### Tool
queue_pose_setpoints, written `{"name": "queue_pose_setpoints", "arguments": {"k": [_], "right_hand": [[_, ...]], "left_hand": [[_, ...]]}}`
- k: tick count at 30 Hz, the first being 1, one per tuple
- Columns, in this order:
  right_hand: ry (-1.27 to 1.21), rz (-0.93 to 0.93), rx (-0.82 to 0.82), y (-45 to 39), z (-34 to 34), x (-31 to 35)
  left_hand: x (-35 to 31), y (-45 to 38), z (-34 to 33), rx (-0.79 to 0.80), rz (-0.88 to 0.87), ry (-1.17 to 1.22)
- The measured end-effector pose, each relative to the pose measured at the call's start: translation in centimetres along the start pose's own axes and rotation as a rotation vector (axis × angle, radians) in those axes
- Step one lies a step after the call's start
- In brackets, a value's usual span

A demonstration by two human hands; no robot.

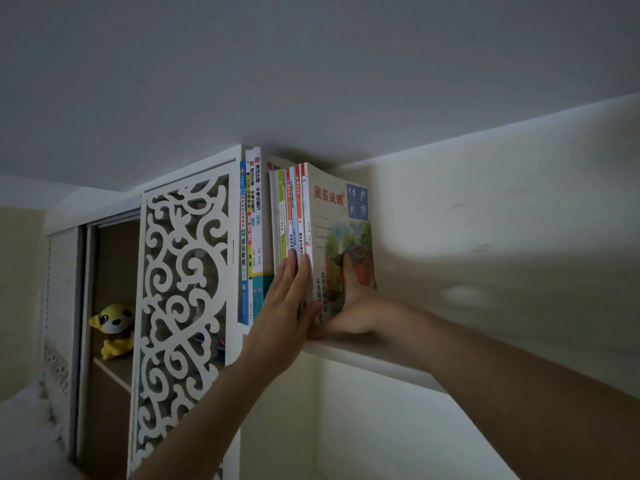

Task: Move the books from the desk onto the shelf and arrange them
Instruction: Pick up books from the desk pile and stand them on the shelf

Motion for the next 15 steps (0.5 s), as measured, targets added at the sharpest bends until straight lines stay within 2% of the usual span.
{"name": "queue_pose_setpoints", "arguments": {"k": [6, 11, 15], "right_hand": [[-0.012, -0.043, -0.016, 2.1, 0.0, 1.2], [0.003, 0.011, -0.087, 4.4, 0.8, 2.7], [0.006, 0.000, -0.098, 4.8, 0.7, 3.0]], "left_hand": [[-0.1, -0.3, 0.4, 0.083, 0.076, -0.016], [-0.2, 0.7, 0.8, 0.146, 0.070, -0.071], [-0.5, 0.7, 0.4, 0.141, 0.049, -0.226]]}}
Point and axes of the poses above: each hand's wrist, its own y-axis away from the middle knuckle, its own z-axis out of the back of the hand, x = y × z, the point moved 10 cm from there along -y, towards the middle knuckle
